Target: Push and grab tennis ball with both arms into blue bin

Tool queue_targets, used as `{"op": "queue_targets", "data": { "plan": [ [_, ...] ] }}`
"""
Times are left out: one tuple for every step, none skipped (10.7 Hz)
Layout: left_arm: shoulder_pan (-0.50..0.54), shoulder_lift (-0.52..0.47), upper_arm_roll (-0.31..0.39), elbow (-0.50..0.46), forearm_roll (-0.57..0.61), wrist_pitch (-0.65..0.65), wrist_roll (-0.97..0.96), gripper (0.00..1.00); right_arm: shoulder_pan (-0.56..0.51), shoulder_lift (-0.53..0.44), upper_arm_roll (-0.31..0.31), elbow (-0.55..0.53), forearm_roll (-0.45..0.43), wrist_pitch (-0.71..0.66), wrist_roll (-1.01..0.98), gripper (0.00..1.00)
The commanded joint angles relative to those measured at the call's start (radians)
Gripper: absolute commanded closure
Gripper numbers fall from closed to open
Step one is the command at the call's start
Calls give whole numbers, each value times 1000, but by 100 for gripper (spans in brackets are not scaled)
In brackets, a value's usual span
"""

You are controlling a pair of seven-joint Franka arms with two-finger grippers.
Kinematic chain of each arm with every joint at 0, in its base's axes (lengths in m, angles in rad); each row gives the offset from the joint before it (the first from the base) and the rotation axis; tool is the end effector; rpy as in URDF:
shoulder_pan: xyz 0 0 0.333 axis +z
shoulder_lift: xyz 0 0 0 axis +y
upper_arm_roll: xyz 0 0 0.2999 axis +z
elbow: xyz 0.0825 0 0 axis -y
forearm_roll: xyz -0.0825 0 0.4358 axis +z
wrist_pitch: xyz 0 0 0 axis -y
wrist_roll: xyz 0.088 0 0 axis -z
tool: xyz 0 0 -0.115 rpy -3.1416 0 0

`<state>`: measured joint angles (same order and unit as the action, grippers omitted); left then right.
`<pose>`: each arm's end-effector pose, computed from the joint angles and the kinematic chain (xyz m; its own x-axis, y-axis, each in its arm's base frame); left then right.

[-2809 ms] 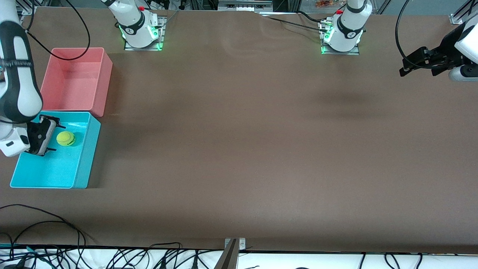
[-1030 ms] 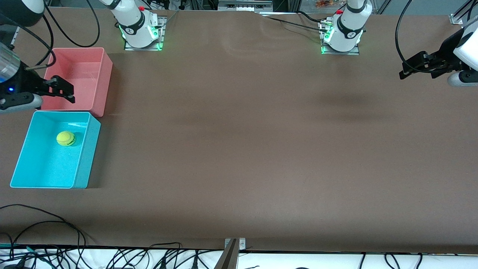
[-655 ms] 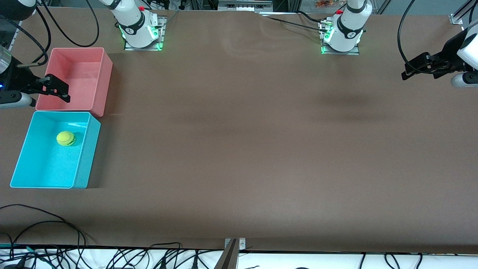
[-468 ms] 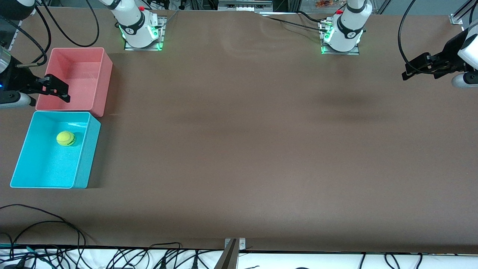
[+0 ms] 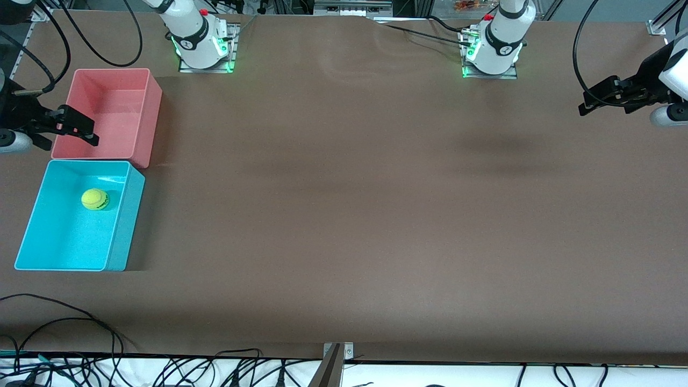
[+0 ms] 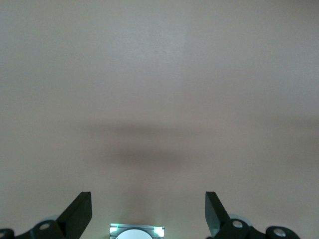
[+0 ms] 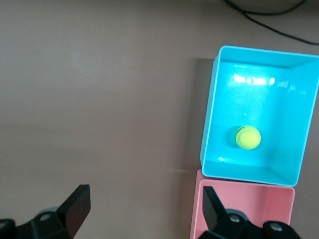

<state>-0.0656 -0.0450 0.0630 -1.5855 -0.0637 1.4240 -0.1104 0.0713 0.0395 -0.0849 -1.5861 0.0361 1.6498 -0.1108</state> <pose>0.5761 -0.0088 0.6077 0.9876 0.0977 -0.1226 0.1049 -0.9931 0.0533 0.6247 -0.0038 0.5752 0.9952 0.0943 0.0278 0.0951 -0.9950 -0.0298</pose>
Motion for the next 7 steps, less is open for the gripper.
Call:
{"op": "queue_targets", "data": {
  "plan": [
    [3,16,-3,33,-5,-2,3,0,-45,-9,33,14,15,-39,11,0],
    [4,16,-3,35,-5,1,3,0,-47,-12,55,9,7,-41,11,0],
    [4,16,-3,33,-5,1,3,0,-47,-13,62,6,-2,-41,10,0],
    [4,16,-3,35,-5,1,3,0,-45,-13,71,6,-11,-35,7,0],
    [4,16,-5,35,-5,1,3,0,-47,-13,80,6,-13,-21,8,0],
    [4,16,-5,35,-5,1,3,0,-45,-13,83,6,-13,16,8,0],
    [4,16,-3,33,-5,1,3,0,-47,-12,83,5,-13,45,8,0]
  ]
}}
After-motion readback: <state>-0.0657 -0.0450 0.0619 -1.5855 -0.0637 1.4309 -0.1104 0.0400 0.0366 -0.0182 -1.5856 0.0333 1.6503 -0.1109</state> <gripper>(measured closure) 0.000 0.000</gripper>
